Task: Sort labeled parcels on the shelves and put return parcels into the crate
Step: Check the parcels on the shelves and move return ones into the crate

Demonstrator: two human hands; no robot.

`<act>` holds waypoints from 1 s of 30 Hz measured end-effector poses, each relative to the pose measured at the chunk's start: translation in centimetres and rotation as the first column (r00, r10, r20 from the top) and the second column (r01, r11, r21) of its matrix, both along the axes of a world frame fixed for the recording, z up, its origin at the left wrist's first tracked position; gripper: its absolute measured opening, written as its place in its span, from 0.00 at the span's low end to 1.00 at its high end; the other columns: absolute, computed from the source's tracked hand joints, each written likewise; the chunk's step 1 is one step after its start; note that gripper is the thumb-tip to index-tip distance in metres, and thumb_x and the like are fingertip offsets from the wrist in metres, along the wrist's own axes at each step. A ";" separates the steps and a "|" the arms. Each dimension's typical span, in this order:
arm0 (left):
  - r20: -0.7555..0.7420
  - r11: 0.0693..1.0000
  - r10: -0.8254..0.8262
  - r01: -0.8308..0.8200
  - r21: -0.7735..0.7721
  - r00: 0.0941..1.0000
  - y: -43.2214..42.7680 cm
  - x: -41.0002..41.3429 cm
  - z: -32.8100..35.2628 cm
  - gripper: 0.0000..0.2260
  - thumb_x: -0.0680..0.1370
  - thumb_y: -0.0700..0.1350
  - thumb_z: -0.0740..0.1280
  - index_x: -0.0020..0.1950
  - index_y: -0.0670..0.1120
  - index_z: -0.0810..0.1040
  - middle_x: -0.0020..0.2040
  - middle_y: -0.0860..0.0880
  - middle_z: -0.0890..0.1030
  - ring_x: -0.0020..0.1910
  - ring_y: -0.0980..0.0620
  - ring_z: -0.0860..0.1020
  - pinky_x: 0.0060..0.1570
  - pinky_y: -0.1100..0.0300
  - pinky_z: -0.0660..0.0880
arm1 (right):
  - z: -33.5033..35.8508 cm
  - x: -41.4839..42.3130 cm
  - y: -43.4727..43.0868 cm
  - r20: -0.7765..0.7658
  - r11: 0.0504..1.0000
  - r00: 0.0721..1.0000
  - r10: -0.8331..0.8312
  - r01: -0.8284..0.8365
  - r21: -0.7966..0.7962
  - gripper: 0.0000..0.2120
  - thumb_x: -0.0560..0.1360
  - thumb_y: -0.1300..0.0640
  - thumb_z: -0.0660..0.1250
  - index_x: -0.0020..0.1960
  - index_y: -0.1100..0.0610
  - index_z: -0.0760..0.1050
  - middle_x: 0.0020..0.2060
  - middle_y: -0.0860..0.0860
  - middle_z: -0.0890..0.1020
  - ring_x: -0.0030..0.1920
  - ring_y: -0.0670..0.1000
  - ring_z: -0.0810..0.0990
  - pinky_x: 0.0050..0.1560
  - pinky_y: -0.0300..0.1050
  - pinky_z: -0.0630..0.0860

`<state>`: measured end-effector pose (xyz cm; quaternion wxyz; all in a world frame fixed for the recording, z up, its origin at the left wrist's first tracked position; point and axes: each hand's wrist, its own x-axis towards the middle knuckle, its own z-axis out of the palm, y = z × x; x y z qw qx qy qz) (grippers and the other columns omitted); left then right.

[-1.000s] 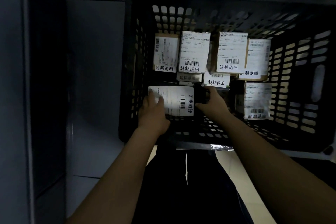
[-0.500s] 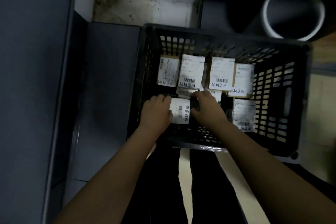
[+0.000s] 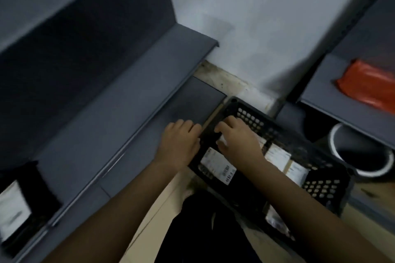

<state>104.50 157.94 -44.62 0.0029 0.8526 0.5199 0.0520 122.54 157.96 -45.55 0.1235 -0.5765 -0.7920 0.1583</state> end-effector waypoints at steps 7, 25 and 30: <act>-0.049 0.904 0.402 -0.388 0.178 0.914 -7.5 -9.5 9.0 0.14 0.74 0.51 0.59 0.49 0.45 0.79 0.41 0.45 0.79 0.41 0.42 0.77 0.39 0.53 0.73 | 9.1 -9.0 -0.2 -0.111 0.921 0.928 0.356 -0.328 0.213 0.11 0.71 0.61 0.73 0.52 0.58 0.77 0.51 0.56 0.77 0.50 0.59 0.76 0.49 0.52 0.74; 0.042 0.330 0.874 -0.653 0.682 0.484 -35.5 -30.1 27.7 0.12 0.72 0.46 0.69 0.53 0.42 0.79 0.43 0.45 0.78 0.41 0.40 0.75 0.37 0.50 0.72 | 28.2 -37.3 -16.9 -0.103 0.433 0.461 0.881 -0.701 0.567 0.12 0.77 0.56 0.68 0.59 0.54 0.75 0.55 0.48 0.74 0.57 0.51 0.71 0.60 0.47 0.71; 0.048 0.275 0.901 -0.653 0.706 0.431 -43.1 -35.3 29.2 0.13 0.73 0.46 0.69 0.54 0.43 0.79 0.44 0.47 0.78 0.42 0.43 0.75 0.40 0.52 0.69 | 29.4 -43.7 -23.1 -0.133 0.400 0.405 0.905 -0.700 0.592 0.12 0.75 0.58 0.70 0.58 0.55 0.77 0.53 0.49 0.76 0.57 0.52 0.73 0.60 0.50 0.72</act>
